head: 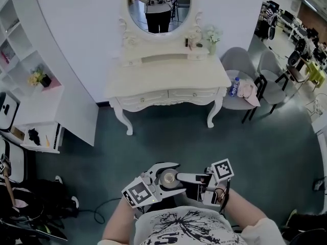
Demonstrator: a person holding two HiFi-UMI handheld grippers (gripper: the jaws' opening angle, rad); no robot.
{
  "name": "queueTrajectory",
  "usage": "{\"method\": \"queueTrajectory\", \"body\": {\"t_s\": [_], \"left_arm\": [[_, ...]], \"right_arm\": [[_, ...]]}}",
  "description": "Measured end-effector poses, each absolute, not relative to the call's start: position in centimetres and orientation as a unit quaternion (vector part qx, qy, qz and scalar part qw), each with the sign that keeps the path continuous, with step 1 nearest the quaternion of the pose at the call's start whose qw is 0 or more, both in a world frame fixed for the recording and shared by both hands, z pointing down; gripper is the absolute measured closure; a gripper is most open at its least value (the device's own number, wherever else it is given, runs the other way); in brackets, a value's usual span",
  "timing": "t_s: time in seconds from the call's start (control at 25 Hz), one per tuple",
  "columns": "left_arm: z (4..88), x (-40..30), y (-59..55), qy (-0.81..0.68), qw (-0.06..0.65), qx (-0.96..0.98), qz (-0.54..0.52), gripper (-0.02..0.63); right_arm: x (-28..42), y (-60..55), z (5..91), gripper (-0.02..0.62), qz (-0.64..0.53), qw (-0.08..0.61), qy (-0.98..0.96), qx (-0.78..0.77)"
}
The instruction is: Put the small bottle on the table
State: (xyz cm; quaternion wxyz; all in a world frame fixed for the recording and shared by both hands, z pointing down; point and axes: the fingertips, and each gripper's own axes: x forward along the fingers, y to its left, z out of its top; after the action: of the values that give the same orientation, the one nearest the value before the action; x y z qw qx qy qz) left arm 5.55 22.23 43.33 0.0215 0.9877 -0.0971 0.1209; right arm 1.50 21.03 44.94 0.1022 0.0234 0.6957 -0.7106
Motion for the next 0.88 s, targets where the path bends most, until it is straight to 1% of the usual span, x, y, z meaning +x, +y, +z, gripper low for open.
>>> {"method": "queueTrajectory", "body": {"t_s": [0.48,0.88], "left_arm": [[42.5,-3.2,5.5,-0.068,-0.001,0.99,0.121,0.253],[42.9,-4.9,-4.1,-0.084,0.004,0.988,0.127,0.253]], "right_arm": [[-7.3,4.2,43.9,0.241,-0.697,0.115,0.708,0.017],[-9.0,-5.4,44.3,0.241,-0.7,0.116,0.704,0.027]]}}
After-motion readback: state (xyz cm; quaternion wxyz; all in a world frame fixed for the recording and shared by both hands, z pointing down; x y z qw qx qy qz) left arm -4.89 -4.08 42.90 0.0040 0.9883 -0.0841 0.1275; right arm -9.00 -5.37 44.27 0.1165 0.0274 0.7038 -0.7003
